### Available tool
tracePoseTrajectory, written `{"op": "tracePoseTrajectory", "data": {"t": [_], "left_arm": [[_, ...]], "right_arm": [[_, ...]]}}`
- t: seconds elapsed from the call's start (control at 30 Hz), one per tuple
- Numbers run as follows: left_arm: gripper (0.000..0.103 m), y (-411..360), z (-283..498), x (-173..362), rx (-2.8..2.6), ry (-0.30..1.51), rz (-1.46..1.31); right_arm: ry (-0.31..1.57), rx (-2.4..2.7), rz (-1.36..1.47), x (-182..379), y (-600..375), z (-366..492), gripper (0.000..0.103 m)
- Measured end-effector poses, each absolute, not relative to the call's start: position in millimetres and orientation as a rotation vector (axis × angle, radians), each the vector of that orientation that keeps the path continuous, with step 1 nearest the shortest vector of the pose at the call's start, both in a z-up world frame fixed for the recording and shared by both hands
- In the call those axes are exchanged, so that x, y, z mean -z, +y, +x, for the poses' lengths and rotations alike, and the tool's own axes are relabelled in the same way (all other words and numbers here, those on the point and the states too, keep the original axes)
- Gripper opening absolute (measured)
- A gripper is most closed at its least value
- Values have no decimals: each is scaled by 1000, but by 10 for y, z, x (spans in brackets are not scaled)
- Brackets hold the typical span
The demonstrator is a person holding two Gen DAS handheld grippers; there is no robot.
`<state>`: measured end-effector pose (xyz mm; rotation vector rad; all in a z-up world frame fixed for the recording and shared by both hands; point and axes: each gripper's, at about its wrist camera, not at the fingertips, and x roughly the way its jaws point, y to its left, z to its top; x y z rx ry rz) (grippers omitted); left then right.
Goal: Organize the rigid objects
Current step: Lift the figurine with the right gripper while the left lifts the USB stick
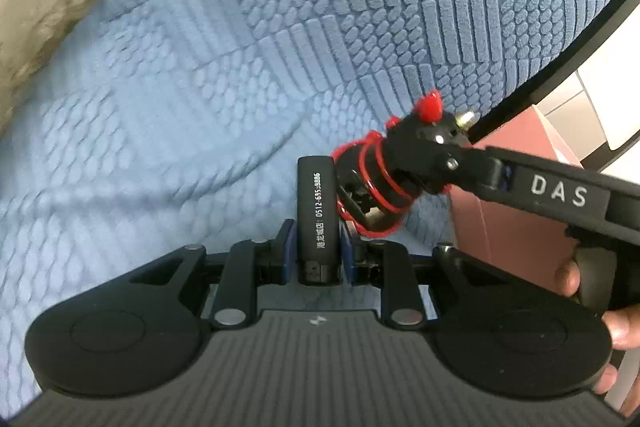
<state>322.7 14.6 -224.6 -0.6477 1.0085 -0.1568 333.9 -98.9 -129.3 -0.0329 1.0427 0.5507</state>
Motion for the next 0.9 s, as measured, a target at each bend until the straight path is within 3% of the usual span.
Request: {"op": "tracePoseTrajectory", "data": {"t": [0.9], "left_arm": [[27,192,1876,1900,67,946,-667]], "right_arm": [[1004,-519,-67,986,-1350,1947,53]]}}
